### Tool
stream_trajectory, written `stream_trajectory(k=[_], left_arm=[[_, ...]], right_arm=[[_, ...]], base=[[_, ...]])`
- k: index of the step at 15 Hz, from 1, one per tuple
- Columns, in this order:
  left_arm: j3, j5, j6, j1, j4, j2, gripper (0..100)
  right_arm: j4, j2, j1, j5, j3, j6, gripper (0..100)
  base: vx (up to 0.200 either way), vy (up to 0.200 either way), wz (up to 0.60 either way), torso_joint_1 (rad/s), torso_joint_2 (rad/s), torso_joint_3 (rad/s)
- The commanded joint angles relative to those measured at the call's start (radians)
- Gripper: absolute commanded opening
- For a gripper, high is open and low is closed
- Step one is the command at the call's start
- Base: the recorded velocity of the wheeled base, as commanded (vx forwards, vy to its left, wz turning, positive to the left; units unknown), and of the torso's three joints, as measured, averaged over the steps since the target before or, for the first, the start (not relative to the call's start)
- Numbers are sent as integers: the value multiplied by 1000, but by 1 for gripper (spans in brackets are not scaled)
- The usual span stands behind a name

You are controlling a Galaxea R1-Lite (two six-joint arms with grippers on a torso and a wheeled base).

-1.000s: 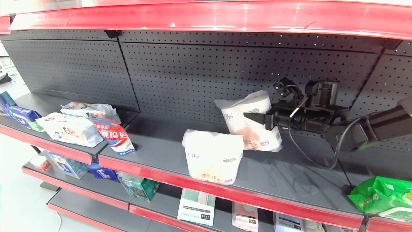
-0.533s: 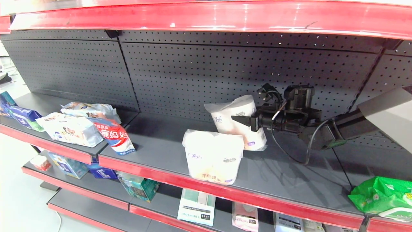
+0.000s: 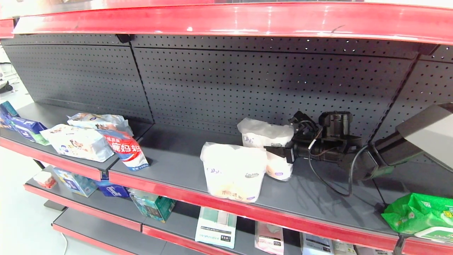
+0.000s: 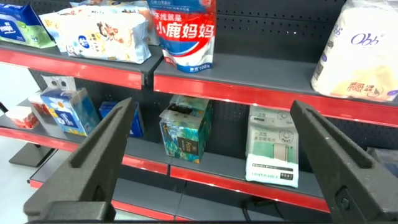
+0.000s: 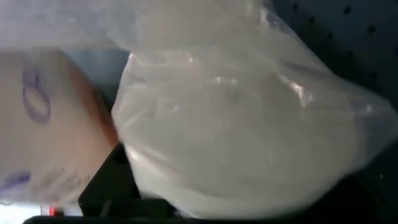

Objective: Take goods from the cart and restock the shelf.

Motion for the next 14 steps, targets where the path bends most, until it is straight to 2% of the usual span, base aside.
stream_trajectory(k=[1,3,5,8,14], left_arm=[[1,1,0,0,0,-1,100],[1,-1,0,0,0,-1,100],[1,-1,-2,0,0,-1,100],[0,-1,0,0,0,-1,100],[1,-1,0,0,0,-1,100]], right_arm=[[5,0,-15,8,25,-24,0],[2,29,-31,71,7,-73,0],[0,57,-35,83,-33,-100,0],[-169,163,-26,160,-101,-100,0],[-213,132,12,152,-62,-16,0]], base=[[0,0,0,0,0,0],[0,0,0,0,0,0],[0,0,0,0,0,0],[0,0,0,0,0,0],[0,0,0,0,0,0]])
